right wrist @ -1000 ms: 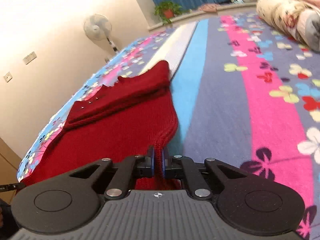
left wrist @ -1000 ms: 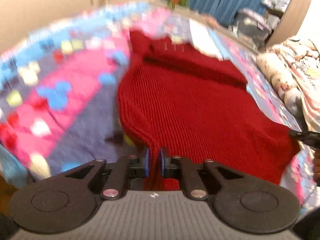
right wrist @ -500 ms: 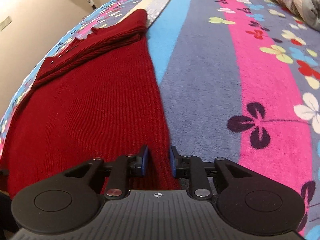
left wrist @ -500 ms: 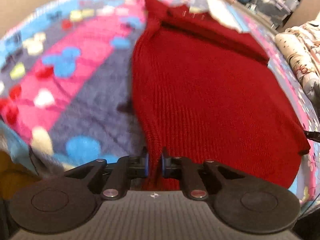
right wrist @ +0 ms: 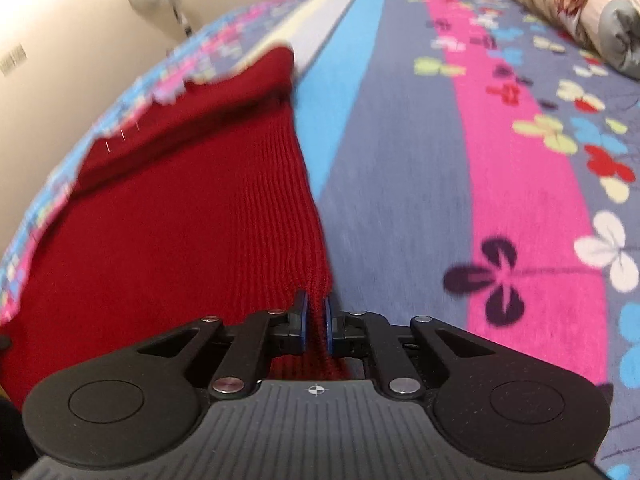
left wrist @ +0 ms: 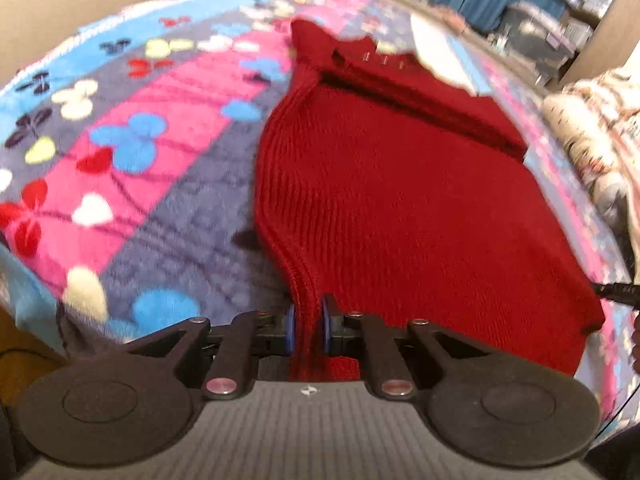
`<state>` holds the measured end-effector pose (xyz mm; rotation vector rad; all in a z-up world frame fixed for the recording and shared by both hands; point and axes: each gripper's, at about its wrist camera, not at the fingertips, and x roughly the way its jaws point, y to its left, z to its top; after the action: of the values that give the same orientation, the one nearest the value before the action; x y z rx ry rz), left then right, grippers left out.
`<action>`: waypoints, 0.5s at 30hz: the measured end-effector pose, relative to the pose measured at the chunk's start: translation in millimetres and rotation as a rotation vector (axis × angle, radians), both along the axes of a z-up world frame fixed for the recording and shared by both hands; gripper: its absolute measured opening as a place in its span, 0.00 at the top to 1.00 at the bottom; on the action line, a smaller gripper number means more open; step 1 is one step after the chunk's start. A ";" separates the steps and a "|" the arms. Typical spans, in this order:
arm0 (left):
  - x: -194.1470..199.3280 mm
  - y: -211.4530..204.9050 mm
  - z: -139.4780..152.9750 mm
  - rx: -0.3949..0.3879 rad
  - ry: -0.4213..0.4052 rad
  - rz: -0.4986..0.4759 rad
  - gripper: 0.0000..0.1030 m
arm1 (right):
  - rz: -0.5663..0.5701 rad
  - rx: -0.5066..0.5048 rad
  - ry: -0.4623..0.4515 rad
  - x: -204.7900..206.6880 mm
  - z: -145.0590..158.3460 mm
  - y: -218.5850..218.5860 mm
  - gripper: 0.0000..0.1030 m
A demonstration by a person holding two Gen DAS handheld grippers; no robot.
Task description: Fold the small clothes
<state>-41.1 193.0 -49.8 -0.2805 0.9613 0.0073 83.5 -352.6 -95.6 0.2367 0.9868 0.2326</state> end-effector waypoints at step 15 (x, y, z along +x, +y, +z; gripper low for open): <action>-3.0 -7.5 -4.2 0.049 0.027 -0.022 0.88 | 0.058 -0.086 -0.028 -7.4 2.4 15.9 0.89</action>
<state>-44.0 185.6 -53.9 -0.2250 0.9900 0.0150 76.1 -336.7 -93.2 0.1260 0.9744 0.2452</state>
